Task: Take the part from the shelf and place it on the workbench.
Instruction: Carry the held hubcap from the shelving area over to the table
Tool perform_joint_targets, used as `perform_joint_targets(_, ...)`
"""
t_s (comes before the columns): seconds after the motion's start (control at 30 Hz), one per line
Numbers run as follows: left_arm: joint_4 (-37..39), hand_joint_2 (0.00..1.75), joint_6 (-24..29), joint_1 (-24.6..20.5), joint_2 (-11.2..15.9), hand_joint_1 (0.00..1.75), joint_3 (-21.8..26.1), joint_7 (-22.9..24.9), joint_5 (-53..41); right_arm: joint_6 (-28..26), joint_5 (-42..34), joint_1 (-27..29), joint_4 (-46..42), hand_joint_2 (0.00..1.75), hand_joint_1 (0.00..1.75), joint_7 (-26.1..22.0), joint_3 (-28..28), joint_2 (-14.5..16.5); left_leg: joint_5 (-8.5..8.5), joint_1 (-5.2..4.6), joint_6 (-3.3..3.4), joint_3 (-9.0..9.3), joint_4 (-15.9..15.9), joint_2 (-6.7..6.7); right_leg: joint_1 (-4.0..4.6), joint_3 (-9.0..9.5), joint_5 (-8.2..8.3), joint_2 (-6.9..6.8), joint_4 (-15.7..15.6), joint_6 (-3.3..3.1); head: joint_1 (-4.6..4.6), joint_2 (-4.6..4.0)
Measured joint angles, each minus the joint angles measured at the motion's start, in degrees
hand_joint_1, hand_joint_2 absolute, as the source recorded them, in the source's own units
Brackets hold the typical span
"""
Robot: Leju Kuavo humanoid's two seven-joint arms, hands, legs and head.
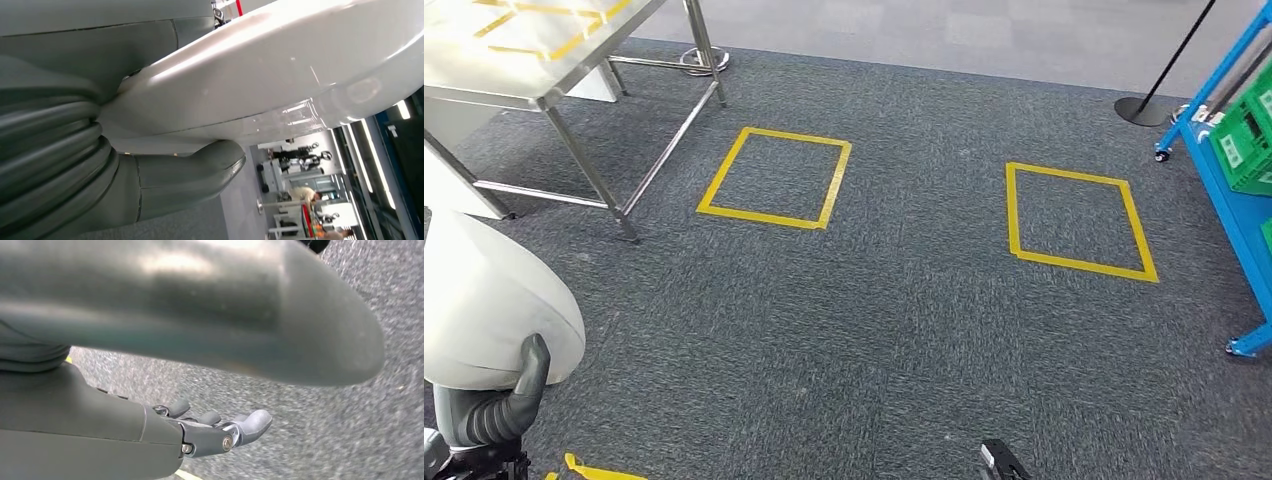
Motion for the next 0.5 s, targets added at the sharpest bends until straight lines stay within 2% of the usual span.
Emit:
perform_joint_targets(0.07, 0.5, 1.75, 0.0, -0.7, -0.2, 1.75, 0.0, 0.0, 0.0, 0.1, 0.0, -0.1, 0.0, 0.00, 0.00, 0.0, -0.1, 0.0, -0.23, 0.06, -0.56, -0.23, 0.6, -1.35, -0.27, 3.33, 3.40, 1.92, -7.6, 0.15, 0.07, 0.00)
perform_joint_targets(0.1, 0.7, 1.75, 0.0, -1.1, -0.2, 1.75, 0.0, 0.0, 0.0, 0.1, 0.0, -0.1, 0.0, 0.00, 0.00, 0.0, -0.1, -0.1, -0.28, 0.04, -0.95, -0.43, 0.7, -1.91, -0.32, 4.27, 4.11, 2.58, -9.7, 0.10, 0.09, 0.00)
perform_joint_targets(0.13, 0.9, 1.75, 0.0, -1.3, -0.3, 1.75, 0.0, 0.0, 0.0, 0.1, 0.0, -0.1, 0.0, 0.00, 0.00, 0.1, -0.1, -0.1, -0.24, 0.00, -1.38, -0.62, 0.7, -2.44, -0.25, 4.54, 4.16, 2.89, -10.5, -0.08, 0.12, 0.00)
perform_joint_targets(0.2, 1.2, 1.75, -0.1, -1.6, -0.3, 1.75, 0.1, 0.0, 0.0, 0.1, 0.0, -0.2, 0.0, 0.00, 0.00, 0.2, -0.1, -0.1, 0.01, 0.03, -2.18, -0.96, 0.4, -3.30, -0.14, 4.50, 4.39, 1.80, -10.6, -0.85, 0.13, 0.00)
perform_joint_targets(0.23, 1.3, 1.75, -0.1, -1.7, -0.3, 1.75, 0.1, 0.0, 0.0, 0.1, 0.0, -0.3, 0.0, 0.00, 0.00, 0.2, -0.1, -0.1, -0.13, 0.00, -2.45, -1.17, 0.6, -2.71, -0.15, 4.55, 4.53, 1.27, -10.8, -1.28, 0.10, 0.00)
perform_joint_targets(0.3, 1.3, 1.75, -0.1, -2.0, -0.4, 1.75, 0.2, 0.1, 0.1, 0.3, 0.2, -0.4, 0.0, 0.00, 0.00, 0.4, -0.1, -0.1, -2.16, -0.11, -2.86, -2.68, 3.7, 0.28, -0.20, 4.62, 4.74, 0.06, -11.2, -2.03, -0.25, 0.00)
perform_joint_targets(0.33, 1.3, 1.75, 0.0, -2.1, -0.5, 1.75, 0.2, 0.3, 0.2, 0.4, 0.3, -0.3, 0.0, 0.00, 0.00, 0.6, -0.1, -0.1, -4.06, -0.14, -3.00, -4.24, 7.1, 2.09, -0.10, 4.63, 4.72, -0.61, -11.3, -2.27, -0.42, 0.00)
perform_joint_targets(0.4, 1.1, 1.75, 0.2, -2.2, -0.7, 1.75, 0.2, 1.0, 0.3, 0.6, 0.6, 0.0, 0.0, 0.00, 0.00, 1.0, -0.1, -0.1, -7.48, -0.04, -3.25, -7.81, 14.8, 3.58, 0.08, 4.59, 4.61, -2.13, -11.3, -2.48, -0.57, 0.00)
perform_joint_targets(0.43, 1.0, 1.75, 0.3, -2.2, -0.8, 1.75, 0.2, 1.4, 0.3, 0.6, 0.6, 0.0, 0.0, 0.00, 0.00, 1.2, -0.1, -0.1, -7.89, -0.01, -3.29, -8.68, 16.7, 3.79, 0.14, 4.61, 4.55, -2.91, -11.3, -2.51, -0.58, 0.00)
perform_joint_targets(0.47, 0.9, 1.75, 0.3, -2.2, -0.8, 1.75, 0.2, 1.7, 0.3, 0.6, 0.6, 0.0, 0.0, 0.00, 0.00, 1.4, -0.1, -0.1, -7.11, 0.00, -3.27, -8.35, 16.3, 3.93, 0.16, 4.67, 4.48, -3.65, -11.3, -2.50, -0.58, 0.00)
perform_joint_targets(0.5, 0.8, 1.75, 0.4, -2.3, -0.9, 1.75, 0.3, 1.9, 0.3, 0.6, 0.7, -0.1, 0.0, 0.00, 0.00, 1.6, -0.1, -0.1, -5.40, -0.02, -3.19, -6.80, 13.6, 4.28, 0.18, 4.82, 4.38, -4.34, -11.3, -2.44, -0.58, 0.00)
